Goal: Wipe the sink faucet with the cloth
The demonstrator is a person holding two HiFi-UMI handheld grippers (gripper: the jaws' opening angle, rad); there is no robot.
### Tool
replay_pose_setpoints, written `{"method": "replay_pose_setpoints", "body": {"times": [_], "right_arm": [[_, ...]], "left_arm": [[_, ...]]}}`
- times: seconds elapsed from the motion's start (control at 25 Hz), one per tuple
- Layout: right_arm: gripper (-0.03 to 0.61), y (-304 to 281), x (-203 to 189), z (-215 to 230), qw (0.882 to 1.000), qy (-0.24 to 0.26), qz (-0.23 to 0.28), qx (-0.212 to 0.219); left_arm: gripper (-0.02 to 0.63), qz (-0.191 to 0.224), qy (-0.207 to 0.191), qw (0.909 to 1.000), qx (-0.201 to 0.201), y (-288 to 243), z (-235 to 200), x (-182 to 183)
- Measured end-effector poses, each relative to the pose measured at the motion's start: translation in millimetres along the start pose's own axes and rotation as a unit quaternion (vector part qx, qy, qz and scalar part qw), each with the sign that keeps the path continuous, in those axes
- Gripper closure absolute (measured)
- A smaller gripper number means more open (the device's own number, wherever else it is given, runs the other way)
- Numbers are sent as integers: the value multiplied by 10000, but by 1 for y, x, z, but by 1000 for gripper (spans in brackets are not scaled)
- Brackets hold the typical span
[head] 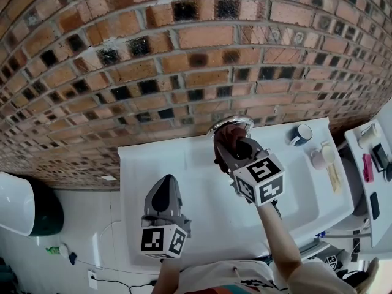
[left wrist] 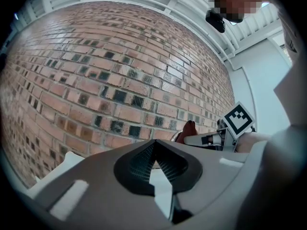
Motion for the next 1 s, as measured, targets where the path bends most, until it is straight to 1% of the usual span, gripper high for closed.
{"method": "replay_pose_setpoints", "body": {"times": [0.12,0.24,0.44,0.56,0.68,0.76,0.88,1.0], "right_arm": [[528,3,7,-5,9999,21,124,89],[528,0,16,-12,9994,202,228,144],[528,-14,20,-6,9985,530,94,33],[528,-6,23,9,9983,507,191,-236],[526,10,29,34,9971,237,455,-562],[525,21,29,48,9954,145,514,-791],[526,34,21,66,9922,69,443,-1164],[526,40,6,78,9892,12,238,-1449]], "left_arm": [[609,-6,13,10000,3,0,0,-1],[609,7,11,10000,35,1,-3,0],[609,29,7,10000,70,3,-5,1],[609,35,13,9999,104,5,-7,2],[609,48,-3,9999,150,4,-10,3],[609,41,-25,9999,142,3,-9,3],[609,0,-12,10000,92,1,-6,0],[609,-58,-16,10000,69,0,-5,-3]]}}
Point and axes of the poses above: the fingertips, and each gripper's own axes: y backward along the fingers, z to its right, x out of its top, the point moved 7 cm from there along y, backward along the fingers, and after that the axes turned 7 degrees about y, right-handed, at the moved point
